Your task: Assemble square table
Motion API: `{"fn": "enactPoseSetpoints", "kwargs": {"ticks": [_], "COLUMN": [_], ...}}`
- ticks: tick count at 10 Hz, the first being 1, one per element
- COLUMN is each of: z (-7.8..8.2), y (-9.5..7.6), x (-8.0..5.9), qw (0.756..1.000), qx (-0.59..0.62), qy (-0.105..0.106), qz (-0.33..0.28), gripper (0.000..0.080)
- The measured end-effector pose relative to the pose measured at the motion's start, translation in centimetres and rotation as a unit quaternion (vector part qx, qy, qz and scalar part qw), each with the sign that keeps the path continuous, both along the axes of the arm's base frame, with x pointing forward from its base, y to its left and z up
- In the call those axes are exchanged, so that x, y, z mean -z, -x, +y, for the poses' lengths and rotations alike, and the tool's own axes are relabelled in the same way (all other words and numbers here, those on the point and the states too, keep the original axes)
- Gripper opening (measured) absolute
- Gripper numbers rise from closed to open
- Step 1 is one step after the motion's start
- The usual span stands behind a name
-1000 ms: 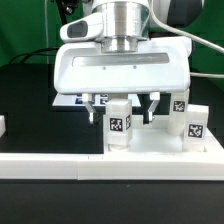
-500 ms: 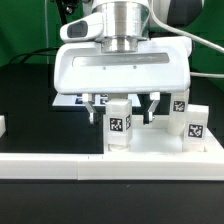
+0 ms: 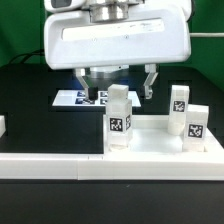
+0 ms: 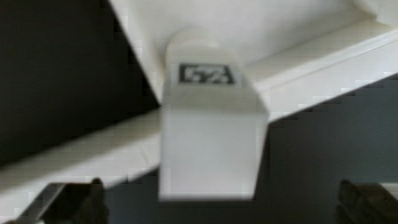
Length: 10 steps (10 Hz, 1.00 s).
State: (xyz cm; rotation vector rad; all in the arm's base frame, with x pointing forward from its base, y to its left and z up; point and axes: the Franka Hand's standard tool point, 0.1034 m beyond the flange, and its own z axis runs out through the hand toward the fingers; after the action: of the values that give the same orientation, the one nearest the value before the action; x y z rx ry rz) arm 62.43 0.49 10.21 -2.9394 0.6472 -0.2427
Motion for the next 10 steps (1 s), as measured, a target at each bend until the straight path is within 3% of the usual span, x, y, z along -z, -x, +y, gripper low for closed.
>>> {"fn": "enactPoseSetpoints", "kwargs": {"ticks": [5, 6, 7, 9, 10], "z": [0.3, 1.4, 2.5, 2.7, 2.5], "y": [0.4, -0.2, -2.0, -2.5, -2.4], "x": [0.8, 1.3, 1.6, 2.0, 2.1], "qw": [1.000, 0.998, 0.997, 0.998, 0.997], "qx": [0.020, 0.025, 0.029, 0.030, 0.031], "qy": [-0.011, -0.023, -0.028, -0.027, -0.026], "qz": [0.012, 0.050, 0.059, 0.058, 0.058], "gripper": [0.0648, 0.0648, 0.0648, 0.0648, 0.0516]}}
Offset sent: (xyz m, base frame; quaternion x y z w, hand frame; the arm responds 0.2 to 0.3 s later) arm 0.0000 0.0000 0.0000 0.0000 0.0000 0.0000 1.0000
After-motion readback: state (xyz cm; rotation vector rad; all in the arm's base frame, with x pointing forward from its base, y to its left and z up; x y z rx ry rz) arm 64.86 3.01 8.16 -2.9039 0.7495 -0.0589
